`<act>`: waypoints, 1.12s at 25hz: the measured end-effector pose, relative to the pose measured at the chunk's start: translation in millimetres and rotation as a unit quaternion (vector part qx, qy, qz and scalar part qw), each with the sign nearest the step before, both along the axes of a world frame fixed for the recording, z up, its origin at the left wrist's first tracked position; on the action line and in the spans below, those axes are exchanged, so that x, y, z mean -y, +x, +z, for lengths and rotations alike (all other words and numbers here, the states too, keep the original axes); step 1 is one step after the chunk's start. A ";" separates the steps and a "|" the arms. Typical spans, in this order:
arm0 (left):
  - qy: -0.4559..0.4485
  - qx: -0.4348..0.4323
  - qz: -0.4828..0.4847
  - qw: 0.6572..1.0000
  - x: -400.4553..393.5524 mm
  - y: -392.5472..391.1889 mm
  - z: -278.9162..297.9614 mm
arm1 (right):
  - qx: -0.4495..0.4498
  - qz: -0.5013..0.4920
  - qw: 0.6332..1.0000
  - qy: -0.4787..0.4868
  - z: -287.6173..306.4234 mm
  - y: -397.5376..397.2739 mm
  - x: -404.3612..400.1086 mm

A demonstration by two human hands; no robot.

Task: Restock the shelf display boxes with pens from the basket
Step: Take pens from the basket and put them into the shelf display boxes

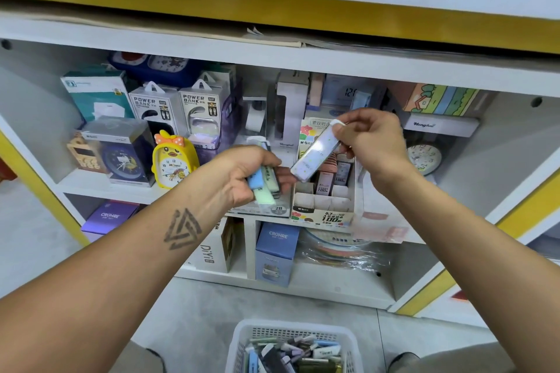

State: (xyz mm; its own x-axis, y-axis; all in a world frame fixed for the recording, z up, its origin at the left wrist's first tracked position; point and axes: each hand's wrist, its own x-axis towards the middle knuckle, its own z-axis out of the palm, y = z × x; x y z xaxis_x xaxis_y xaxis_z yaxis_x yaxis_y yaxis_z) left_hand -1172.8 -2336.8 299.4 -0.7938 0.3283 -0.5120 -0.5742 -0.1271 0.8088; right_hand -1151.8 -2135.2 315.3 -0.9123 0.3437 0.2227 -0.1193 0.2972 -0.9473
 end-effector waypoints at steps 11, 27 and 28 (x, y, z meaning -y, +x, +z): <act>-0.014 -0.006 0.015 1.000 -1.6 0.8 -2.2 | -0.072 0.065 0.903 0.419 -23.3 -3.2 9.1; 0.000 -0.029 -0.056 0.998 -30.0 10.4 -8.1 | -0.047 -0.024 0.915 0.400 -4.8 12.6 -49.9; 0.006 -0.027 -0.056 0.998 -33.0 11.0 -8.6 | -0.051 -0.020 0.905 0.422 -7.7 12.5 -50.5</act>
